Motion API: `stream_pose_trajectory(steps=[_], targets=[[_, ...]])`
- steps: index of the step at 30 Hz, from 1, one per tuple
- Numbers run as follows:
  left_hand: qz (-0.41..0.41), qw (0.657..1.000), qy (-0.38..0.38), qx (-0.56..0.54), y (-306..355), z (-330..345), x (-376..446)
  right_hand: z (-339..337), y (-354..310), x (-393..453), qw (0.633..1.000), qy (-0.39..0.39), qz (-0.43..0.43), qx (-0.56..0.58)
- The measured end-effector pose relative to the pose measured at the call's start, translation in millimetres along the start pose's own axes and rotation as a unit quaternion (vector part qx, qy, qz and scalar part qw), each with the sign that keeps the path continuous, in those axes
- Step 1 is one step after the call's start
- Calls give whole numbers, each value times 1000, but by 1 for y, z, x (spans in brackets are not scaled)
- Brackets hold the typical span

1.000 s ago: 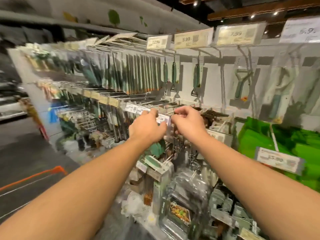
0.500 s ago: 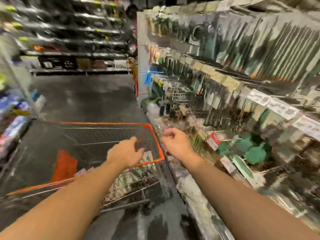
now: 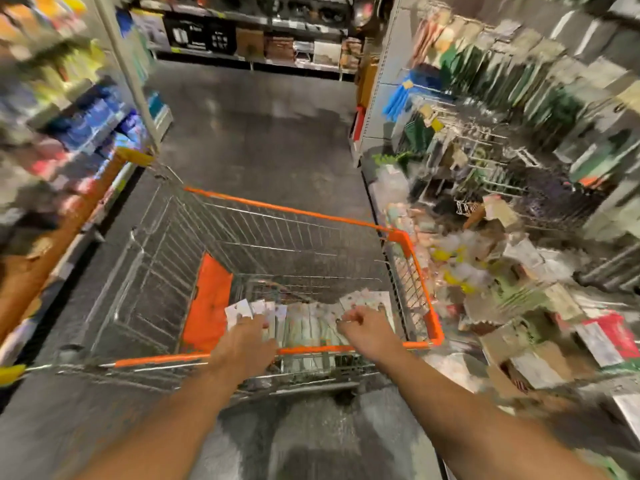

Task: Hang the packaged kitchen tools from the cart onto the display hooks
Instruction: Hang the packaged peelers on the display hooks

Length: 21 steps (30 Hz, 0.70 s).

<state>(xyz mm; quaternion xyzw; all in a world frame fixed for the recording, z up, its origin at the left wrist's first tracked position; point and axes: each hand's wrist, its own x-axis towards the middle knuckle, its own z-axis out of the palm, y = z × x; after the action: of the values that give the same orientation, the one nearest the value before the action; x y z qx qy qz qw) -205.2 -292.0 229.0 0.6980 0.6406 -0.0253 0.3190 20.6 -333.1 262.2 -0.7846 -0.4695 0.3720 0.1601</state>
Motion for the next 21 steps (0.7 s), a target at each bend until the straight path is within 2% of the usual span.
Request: stream_pose_trajectory(steps=[5, 10, 15, 19, 21], targets=[[-35, 998, -52, 9, -13, 15, 48, 27, 9, 45, 998, -58, 16, -36], [-100, 984, -138, -58, -20, 48, 107, 54, 31, 106, 983, -127, 54, -125], [-115, 977, -141, -114, -12, 84, 145, 100, 54, 172, 942, -271, 83, -180], [-167, 946, -249, -121, -18, 123, 184, 123, 74, 209, 946, -264, 124, -144], [-204, 935, -253, -145, -19, 135, 204, 136, 87, 228, 939, -269, 151, -152]])
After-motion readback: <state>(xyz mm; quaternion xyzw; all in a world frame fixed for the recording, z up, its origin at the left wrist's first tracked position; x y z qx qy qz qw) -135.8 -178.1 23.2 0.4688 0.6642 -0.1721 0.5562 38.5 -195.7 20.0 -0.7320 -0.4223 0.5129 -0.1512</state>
